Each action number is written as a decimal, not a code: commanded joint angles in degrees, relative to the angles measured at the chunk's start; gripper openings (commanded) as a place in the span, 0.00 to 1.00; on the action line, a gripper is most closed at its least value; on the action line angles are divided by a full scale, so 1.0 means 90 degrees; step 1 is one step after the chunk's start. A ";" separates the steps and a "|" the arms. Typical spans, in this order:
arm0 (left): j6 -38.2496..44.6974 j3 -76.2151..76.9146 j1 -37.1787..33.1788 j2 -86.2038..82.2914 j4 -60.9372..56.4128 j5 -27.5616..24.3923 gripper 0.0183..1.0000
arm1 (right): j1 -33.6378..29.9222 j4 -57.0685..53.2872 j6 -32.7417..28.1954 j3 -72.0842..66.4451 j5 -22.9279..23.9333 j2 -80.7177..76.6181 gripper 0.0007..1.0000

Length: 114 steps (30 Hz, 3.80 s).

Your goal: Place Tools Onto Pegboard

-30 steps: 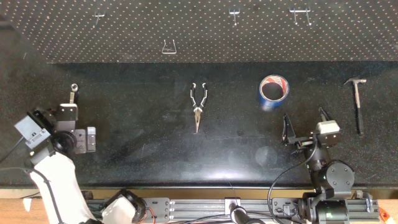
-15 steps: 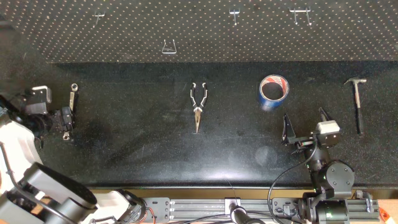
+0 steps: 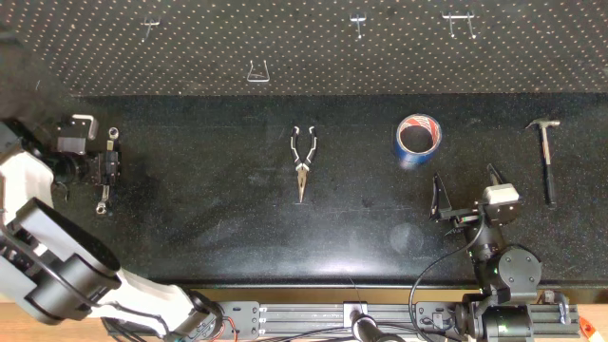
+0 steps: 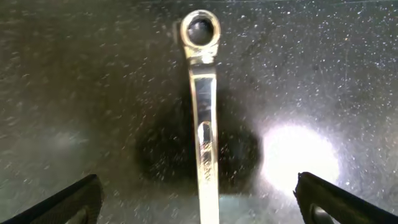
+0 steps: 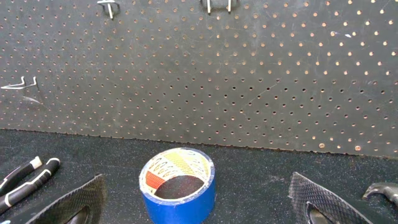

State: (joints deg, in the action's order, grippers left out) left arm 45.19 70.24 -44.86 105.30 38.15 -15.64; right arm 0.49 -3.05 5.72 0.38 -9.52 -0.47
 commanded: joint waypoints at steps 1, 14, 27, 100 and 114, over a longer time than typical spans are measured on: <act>-0.0177 0.0129 0.0075 0.0444 -0.0119 -0.0053 1.00 | 0.0046 -0.0041 -0.0070 -0.0015 0.0010 0.0046 0.96; -0.0668 0.0126 0.0075 0.0641 -0.0406 0.0102 1.00 | 0.0046 -0.0041 -0.0070 -0.0015 0.0010 0.0046 0.96; 0.0165 0.0126 0.0078 0.0641 -0.0063 0.0376 0.46 | 0.0046 -0.0041 -0.0070 -0.0015 0.0010 0.0046 0.96; -0.3898 -0.2754 0.3861 -0.5326 -0.3886 0.1185 0.01 | 0.0046 -0.0041 -0.0070 -0.0015 0.0010 0.0046 0.96; -0.4211 -0.3599 0.3861 -0.4296 -0.5850 0.1729 0.01 | 0.0046 -0.0041 -0.0070 -0.0015 0.0010 0.0046 0.96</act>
State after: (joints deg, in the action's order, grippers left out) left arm 8.45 37.74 -10.17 66.04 -13.37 -0.01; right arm 0.51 -3.05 5.72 0.38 -9.52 -0.47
